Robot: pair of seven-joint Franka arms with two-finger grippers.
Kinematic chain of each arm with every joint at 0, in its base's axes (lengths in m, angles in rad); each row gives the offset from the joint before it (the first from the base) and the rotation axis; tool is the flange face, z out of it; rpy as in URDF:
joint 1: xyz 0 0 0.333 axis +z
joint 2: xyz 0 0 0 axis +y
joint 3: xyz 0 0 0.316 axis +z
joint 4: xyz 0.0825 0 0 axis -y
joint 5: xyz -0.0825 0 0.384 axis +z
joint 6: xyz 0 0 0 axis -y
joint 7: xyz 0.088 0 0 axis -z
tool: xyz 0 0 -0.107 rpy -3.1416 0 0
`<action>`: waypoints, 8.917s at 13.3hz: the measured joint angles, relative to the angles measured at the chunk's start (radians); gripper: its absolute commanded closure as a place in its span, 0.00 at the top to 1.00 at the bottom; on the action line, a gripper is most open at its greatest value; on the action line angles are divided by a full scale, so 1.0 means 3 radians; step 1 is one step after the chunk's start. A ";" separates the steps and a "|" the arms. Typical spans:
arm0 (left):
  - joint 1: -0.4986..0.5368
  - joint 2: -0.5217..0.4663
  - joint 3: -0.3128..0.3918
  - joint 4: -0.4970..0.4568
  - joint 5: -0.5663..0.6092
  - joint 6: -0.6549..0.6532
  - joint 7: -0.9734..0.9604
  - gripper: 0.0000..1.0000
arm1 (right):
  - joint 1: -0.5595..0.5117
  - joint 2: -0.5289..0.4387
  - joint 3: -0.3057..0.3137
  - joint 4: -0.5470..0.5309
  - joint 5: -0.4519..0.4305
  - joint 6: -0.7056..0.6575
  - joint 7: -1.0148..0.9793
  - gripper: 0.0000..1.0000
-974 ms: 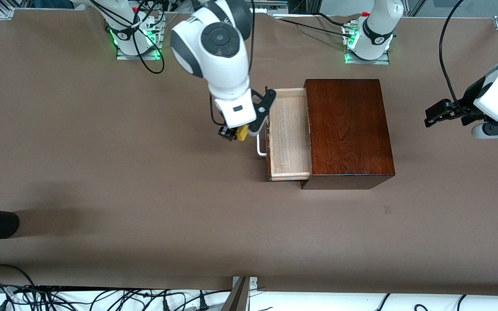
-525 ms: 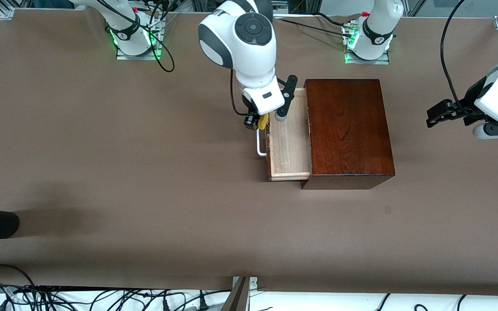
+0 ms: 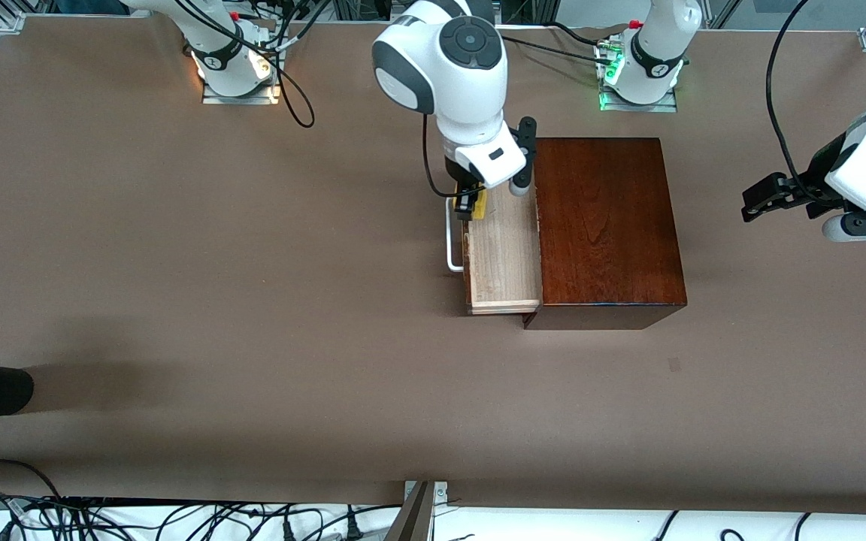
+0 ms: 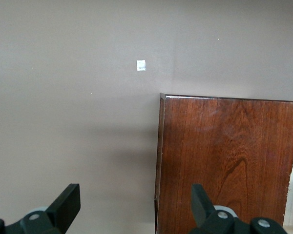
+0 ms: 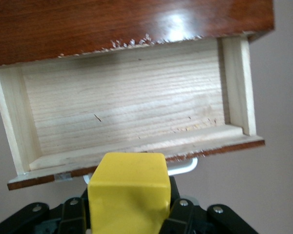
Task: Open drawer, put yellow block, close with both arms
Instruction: 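Carry the yellow cube with the right gripper over the open drawer, then lower the cube into the drawer and open the right gripper, then raise the right gripper away from the drawer toward its rest pose, then move the left gripper down to the front of the open drawer, then push the drawer shut into the box with the left gripper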
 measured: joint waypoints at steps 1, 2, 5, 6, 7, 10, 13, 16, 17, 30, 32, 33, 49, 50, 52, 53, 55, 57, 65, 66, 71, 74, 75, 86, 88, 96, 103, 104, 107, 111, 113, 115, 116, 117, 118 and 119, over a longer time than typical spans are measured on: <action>0.0000 0.0000 0.0000 0.0000 0.0000 0.0000 0.0000 1.00 | 0.0033 0.0028 -0.0001 0.0002 -0.0015 0.0038 -0.0051 0.06; 0.0000 0.0000 0.0000 0.0001 0.0000 0.0000 0.0000 1.00 | 0.0066 0.0067 -0.0003 0.0002 -0.0051 0.0090 -0.0091 0.06; 0.0000 0.0000 0.0000 0.0002 0.0000 0.0000 0.0000 1.00 | 0.0134 0.0220 -0.0010 0.0005 -0.0152 0.0284 -0.0186 0.06; 0.0000 0.0000 0.0000 0.0002 0.0000 0.0000 0.0000 1.00 | 0.0143 0.0273 -0.0016 0.0005 -0.0165 0.0333 -0.0236 0.07; 0.0000 0.0001 0.0000 0.0002 0.0000 0.0000 0.0000 1.00 | 0.0147 0.0314 -0.0019 0.0006 -0.0188 0.0374 -0.0271 0.07; 0.0000 0.0001 0.0000 0.0002 0.0000 0.0000 0.0000 1.00 | 0.0147 0.0382 -0.0028 0.0008 -0.0217 0.0432 -0.0369 0.07; 0.0000 0.0001 0.0000 0.0002 0.0000 0.0000 0.0000 1.00 | 0.0147 0.0436 -0.0029 0.0009 -0.0219 0.0505 -0.0420 0.07; 0.0000 0.0001 0.0000 0.0002 0.0000 0.0000 0.0000 1.00 | 0.0147 0.0510 -0.0032 0.0009 -0.0220 0.0634 -0.0428 0.07; 0.0000 0.0001 0.0000 0.0002 0.0000 0.0000 0.0000 1.00 | 0.0147 0.0537 -0.0033 0.0009 -0.0221 0.0661 -0.0429 0.07; 0.0000 0.0001 0.0000 0.0002 0.0000 0.0000 0.0000 1.00 | 0.0154 0.0677 -0.0034 0.0013 -0.0296 0.0799 -0.0432 0.23; 0.0000 0.0001 0.0000 0.0002 0.0001 0.0000 0.0000 1.00 | 0.0161 0.0678 -0.0034 0.0017 -0.0298 0.0799 -0.0429 1.00; 0.0000 0.0001 0.0000 0.0002 0.0000 0.0000 0.0000 1.00 | 0.0163 0.0680 -0.0034 0.0018 -0.0298 0.0788 -0.0416 1.00; 0.0000 0.0006 0.0002 0.0095 0.0001 0.0071 0.0000 1.00 | -0.0132 0.0266 -0.0082 0.0719 -0.0285 -0.0946 -0.0208 1.00; 0.0000 0.0013 0.0002 0.0103 0.0001 0.0071 0.0000 1.00 | -0.0235 0.0214 -0.0082 0.0722 -0.0283 -0.1019 -0.0208 1.00; -0.0001 0.0038 0.0001 0.0109 0.0001 0.0071 0.0000 1.00 | -0.0429 0.0121 -0.0082 0.0725 -0.0272 -0.1186 -0.0208 1.00; -0.0003 0.0055 -0.0001 0.0110 0.0000 0.0071 0.0000 1.00 | -0.0528 0.0086 -0.0082 0.0728 -0.0270 -0.1251 -0.0211 1.00; -0.0004 0.0077 -0.0004 0.0112 0.0000 0.0071 0.0000 1.00 | -0.0714 -0.0006 -0.0082 0.0731 -0.0268 -0.1345 -0.0215 1.00; -0.0028 0.0086 -0.0019 0.0119 0.0000 0.0071 -0.0002 1.00 | -0.0928 -0.0135 -0.0081 0.0684 -0.0202 -0.1393 -0.0212 1.00; -0.0868 0.0177 -0.0165 0.0175 -0.0002 0.0034 -0.1341 1.00 | -0.1864 -0.1409 -0.0098 -0.1007 0.0098 -0.0670 0.0735 1.00; -0.1008 0.0214 -0.0169 0.0177 -0.0002 0.0033 -0.1589 1.00 | -0.1992 -0.1556 -0.0101 -0.1203 0.0141 -0.0606 0.0977 1.00; -0.1648 0.0515 -0.0181 0.0260 -0.0002 0.0036 -0.2762 1.00 | -0.2456 -0.1928 -0.0109 -0.1625 0.0184 -0.0559 0.1919 1.00; -0.2000 0.0821 -0.0180 0.0425 -0.0002 0.0049 -0.3523 1.00 | -0.2711 -0.2007 -0.0162 -0.1785 0.0186 -0.0547 0.1951 1.00; -0.2122 0.0938 -0.0181 0.0494 -0.0002 0.0058 -0.3761 1.00 | -0.2737 -0.2039 -0.0215 -0.1831 0.0187 -0.0538 0.1951 1.00; -0.2569 0.1945 -0.0149 0.1015 -0.0001 0.0460 -0.5625 1.00 | -0.2740 -0.2088 -0.0386 -0.1945 0.0187 -0.0531 0.1897 1.00; -0.2571 0.2048 -0.0143 0.1019 -0.0001 0.0599 -0.5783 1.00 | -0.2739 -0.2065 -0.0386 -0.1946 0.0187 -0.0530 0.1896 1.00; -0.2584 0.2271 0.0066 0.1097 0.0000 0.0697 -0.5837 0.62 | -0.2740 -0.1982 -0.0413 -0.1949 0.0187 -0.0498 0.1897 1.00; -0.2616 0.2280 0.0041 0.1239 0.0000 0.0730 -0.5801 0.00 | -0.2730 -0.1973 -0.0407 -0.1939 0.0188 -0.0495 0.1899 1.00; -0.2617 0.2295 0.0041 0.1239 0.0000 0.0735 -0.5801 0.00 | -0.2730 -0.1974 -0.0406 -0.1938 0.0188 -0.0495 0.1899 1.00; -0.2607 0.2362 0.0047 0.1240 -0.0002 0.0772 -0.5801 0.00 | -0.2730 -0.1974 -0.0405 -0.1936 0.0189 -0.0492 0.1899 1.00; -0.2539 0.2377 0.0083 0.1253 -0.0010 0.0779 -0.5801 0.00 | -0.2730 -0.1975 -0.0405 -0.1928 0.0190 -0.0485 0.1899 1.00; -0.2514 0.2379 0.0068 0.1260 -0.0023 0.0779 -0.5800 0.00 | -0.2730 -0.1975 -0.0405 -0.1927 0.0191 -0.0483 0.1900 1.00; -0.2514 0.2380 0.0069 0.1262 -0.0021 0.0777 -0.5738 0.00 | -0.2730 -0.1975 -0.0405 -0.1927 0.0191 -0.0482 0.1900 1.00; -0.2511 0.2380 0.0069 0.1265 -0.0022 0.0771 -0.5686 0.00 | -0.2730 -0.1975 -0.0405 -0.1927 0.0191 -0.0481 0.1900 1.00; -0.2504 0.2380 0.0067 0.1273 -0.0026 0.0760 -0.5631 0.00 | -0.2730 -0.1975 -0.0405 -0.1927 0.0191 -0.0481 0.1900 1.00; -0.2492 0.2380 0.0063 0.1284 -0.0041 0.0742 -0.5580 0.00 | -0.2730 -0.1975 -0.0405 -0.1927 0.0191 -0.0480 0.1900 1.00; -0.2482 0.2380 0.0057 0.1291 -0.0053 0.0731 -0.5546 0.00 | -0.2730 -0.1975 -0.0405 -0.1927 0.0191 -0.0479 0.1900 1.00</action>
